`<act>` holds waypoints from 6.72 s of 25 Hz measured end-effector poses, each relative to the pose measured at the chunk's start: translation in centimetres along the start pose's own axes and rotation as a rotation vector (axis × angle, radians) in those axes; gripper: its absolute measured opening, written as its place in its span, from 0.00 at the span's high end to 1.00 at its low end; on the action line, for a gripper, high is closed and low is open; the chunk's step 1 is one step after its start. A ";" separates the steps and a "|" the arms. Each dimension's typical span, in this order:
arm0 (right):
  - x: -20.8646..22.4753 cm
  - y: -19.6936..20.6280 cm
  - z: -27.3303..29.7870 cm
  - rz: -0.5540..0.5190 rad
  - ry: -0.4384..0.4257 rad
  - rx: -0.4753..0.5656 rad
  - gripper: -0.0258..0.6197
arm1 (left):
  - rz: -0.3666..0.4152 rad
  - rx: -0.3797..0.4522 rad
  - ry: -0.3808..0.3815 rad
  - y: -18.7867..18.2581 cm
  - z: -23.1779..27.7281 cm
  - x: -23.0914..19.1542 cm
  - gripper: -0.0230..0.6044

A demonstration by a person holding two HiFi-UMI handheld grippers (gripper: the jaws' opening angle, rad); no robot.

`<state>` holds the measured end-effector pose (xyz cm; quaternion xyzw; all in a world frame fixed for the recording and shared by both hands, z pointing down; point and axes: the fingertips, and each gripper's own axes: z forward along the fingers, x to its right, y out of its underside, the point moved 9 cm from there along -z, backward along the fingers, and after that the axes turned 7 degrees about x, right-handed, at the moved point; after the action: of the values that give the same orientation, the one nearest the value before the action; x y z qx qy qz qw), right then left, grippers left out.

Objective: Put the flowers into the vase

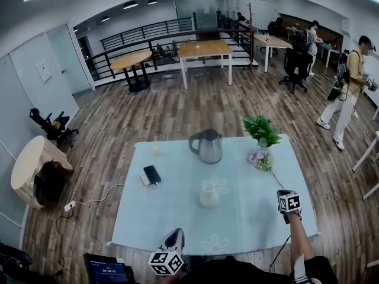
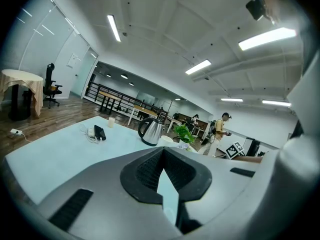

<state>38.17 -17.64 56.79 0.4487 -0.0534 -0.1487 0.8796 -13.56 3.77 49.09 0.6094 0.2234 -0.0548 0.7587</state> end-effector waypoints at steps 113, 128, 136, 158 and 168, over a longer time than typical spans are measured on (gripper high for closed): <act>8.9 -4.1 26.0 -0.263 -0.335 -0.807 0.80 | 0.009 -0.069 -0.297 1.3 2.0 2.0 0.95; 9.0 -3.8 26.2 -0.250 -0.310 -0.818 0.80 | 0.004 -0.070 -0.307 1.2 2.1 2.1 0.95; 9.1 -3.8 26.1 -0.242 -0.305 -0.819 0.80 | 0.005 -0.072 -0.306 1.1 2.2 2.3 0.95; 8.9 -3.8 26.2 -0.246 -0.302 -0.813 0.80 | 0.002 -0.070 -0.306 1.2 2.1 2.1 0.95; 8.8 -3.8 26.1 -0.240 -0.297 -0.810 0.85 | -0.002 -0.070 -0.307 1.3 2.0 2.0 0.95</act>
<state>39.77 -42.70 68.81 0.0450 -0.0641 -0.3212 0.9438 -10.75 2.59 49.72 0.5669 0.1072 -0.1402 0.8047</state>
